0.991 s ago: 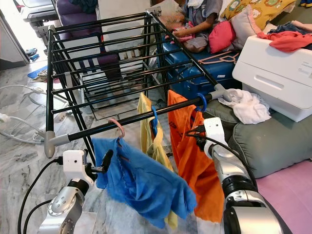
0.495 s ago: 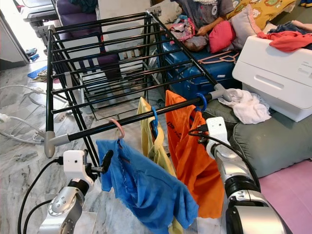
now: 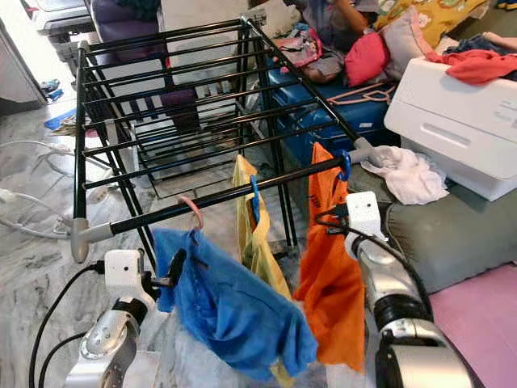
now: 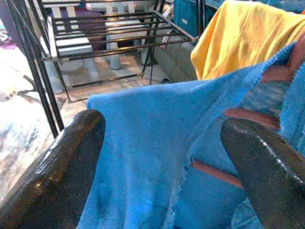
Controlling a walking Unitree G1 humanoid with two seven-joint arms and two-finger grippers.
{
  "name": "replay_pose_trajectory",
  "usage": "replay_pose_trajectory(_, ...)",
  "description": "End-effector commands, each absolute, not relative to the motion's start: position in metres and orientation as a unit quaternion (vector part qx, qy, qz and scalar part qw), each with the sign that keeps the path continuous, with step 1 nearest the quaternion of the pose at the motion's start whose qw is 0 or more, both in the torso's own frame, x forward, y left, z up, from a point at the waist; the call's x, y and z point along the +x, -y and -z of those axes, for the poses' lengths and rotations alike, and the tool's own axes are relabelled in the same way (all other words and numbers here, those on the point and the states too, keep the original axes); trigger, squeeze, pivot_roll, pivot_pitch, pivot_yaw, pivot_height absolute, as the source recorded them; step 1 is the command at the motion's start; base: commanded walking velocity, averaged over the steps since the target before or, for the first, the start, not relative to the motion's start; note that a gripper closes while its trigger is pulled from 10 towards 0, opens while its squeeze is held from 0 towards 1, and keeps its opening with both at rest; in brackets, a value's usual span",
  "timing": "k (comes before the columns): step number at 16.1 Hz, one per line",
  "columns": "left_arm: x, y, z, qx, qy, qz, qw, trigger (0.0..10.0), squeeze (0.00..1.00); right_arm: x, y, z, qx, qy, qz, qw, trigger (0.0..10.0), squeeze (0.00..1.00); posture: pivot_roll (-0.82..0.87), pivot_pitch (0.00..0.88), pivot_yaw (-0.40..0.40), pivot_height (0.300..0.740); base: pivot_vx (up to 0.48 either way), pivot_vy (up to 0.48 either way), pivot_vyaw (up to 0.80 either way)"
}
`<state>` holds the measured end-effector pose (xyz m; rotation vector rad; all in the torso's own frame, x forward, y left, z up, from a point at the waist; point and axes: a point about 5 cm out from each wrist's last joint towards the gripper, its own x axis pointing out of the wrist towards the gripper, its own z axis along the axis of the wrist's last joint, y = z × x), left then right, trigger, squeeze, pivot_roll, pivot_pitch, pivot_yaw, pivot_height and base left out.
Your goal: Hang hanger
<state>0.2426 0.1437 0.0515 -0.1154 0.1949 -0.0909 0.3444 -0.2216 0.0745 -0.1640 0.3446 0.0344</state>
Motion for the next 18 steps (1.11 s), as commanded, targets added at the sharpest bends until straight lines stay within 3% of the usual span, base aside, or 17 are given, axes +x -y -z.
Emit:
replay_pose_trajectory(1, 0.241, -0.147, -0.052, -0.045, -0.093, 0.037, 0.994, 10.0, 0.0, 0.35, 0.214, -0.09, -0.073, -0.12, -0.02, 0.99, 0.0, 0.0, -0.15, 0.0, 0.079, 0.74, 0.0, 0.0, 0.0)
replay_pose_trajectory(5, 0.242, -0.149, -0.048, -0.032, -0.1, 0.023, 0.994, 10.0, 0.0, 0.345, 0.206, -0.108, -0.089, -0.044, -0.033, 0.994, 0.0, 0.0, -0.15, 0.0, 0.083, 0.74, 0.0, 0.0, 0.0)
replay_pose_trajectory(9, 0.241, -0.15, -0.049, -0.026, -0.098, 0.018, 0.995, 10.0, 0.0, 0.317, 0.21, -0.101, -0.102, -0.033, -0.039, 0.994, 0.0, 0.0, -0.15, 0.0, 0.087, 0.74, 0.0, 0.0, 0.0)
replay_pose_trajectory(10, 0.241, -0.149, -0.049, -0.025, -0.097, 0.018, 0.995, 10.0, 0.0, 0.306, 0.21, -0.092, -0.104, -0.046, -0.041, 0.993, 2.8, 0.0, -0.15, 0.0, 0.087, 0.74, 0.0, 0.0, 0.0)
replay_pose_trajectory(11, 0.241, -0.149, -0.049, -0.024, -0.097, 0.017, 0.995, 10.0, 0.0, 0.295, 0.209, -0.084, -0.102, -0.06, -0.044, 0.992, 4.9, 0.0, -0.15, 0.0, 0.088, 0.74, 0.0, 0.0, 0.0)
replay_pose_trajectory(12, 0.241, -0.149, -0.049, -0.023, -0.097, 0.017, 0.995, 10.0, 0.0, 0.292, 0.208, -0.082, -0.103, -0.063, -0.046, 0.992, 9.3, 0.0, -0.15, 0.0, 0.088, 0.74, 0.0, 0.0, 0.0)
replay_pose_trajectory(13, 0.241, -0.149, -0.049, -0.019, -0.098, 0.015, 0.995, 10.0, 0.0, 0.283, 0.204, -0.077, -0.103, -0.069, -0.051, 0.991, 10.0, 0.0, -0.15, 0.0, 0.088, 0.74, 0.0, 0.0, 0.0)
replay_pose_trajectory(18, 0.242, -0.15, -0.049, -0.015, -0.099, 0.017, 0.995, 10.0, 0.0, 0.278, 0.193, -0.079, -0.101, -0.073, -0.059, 0.99, 10.0, 0.0, -0.15, 0.0, 0.092, 0.74, -0.054, 0.0, 0.0)
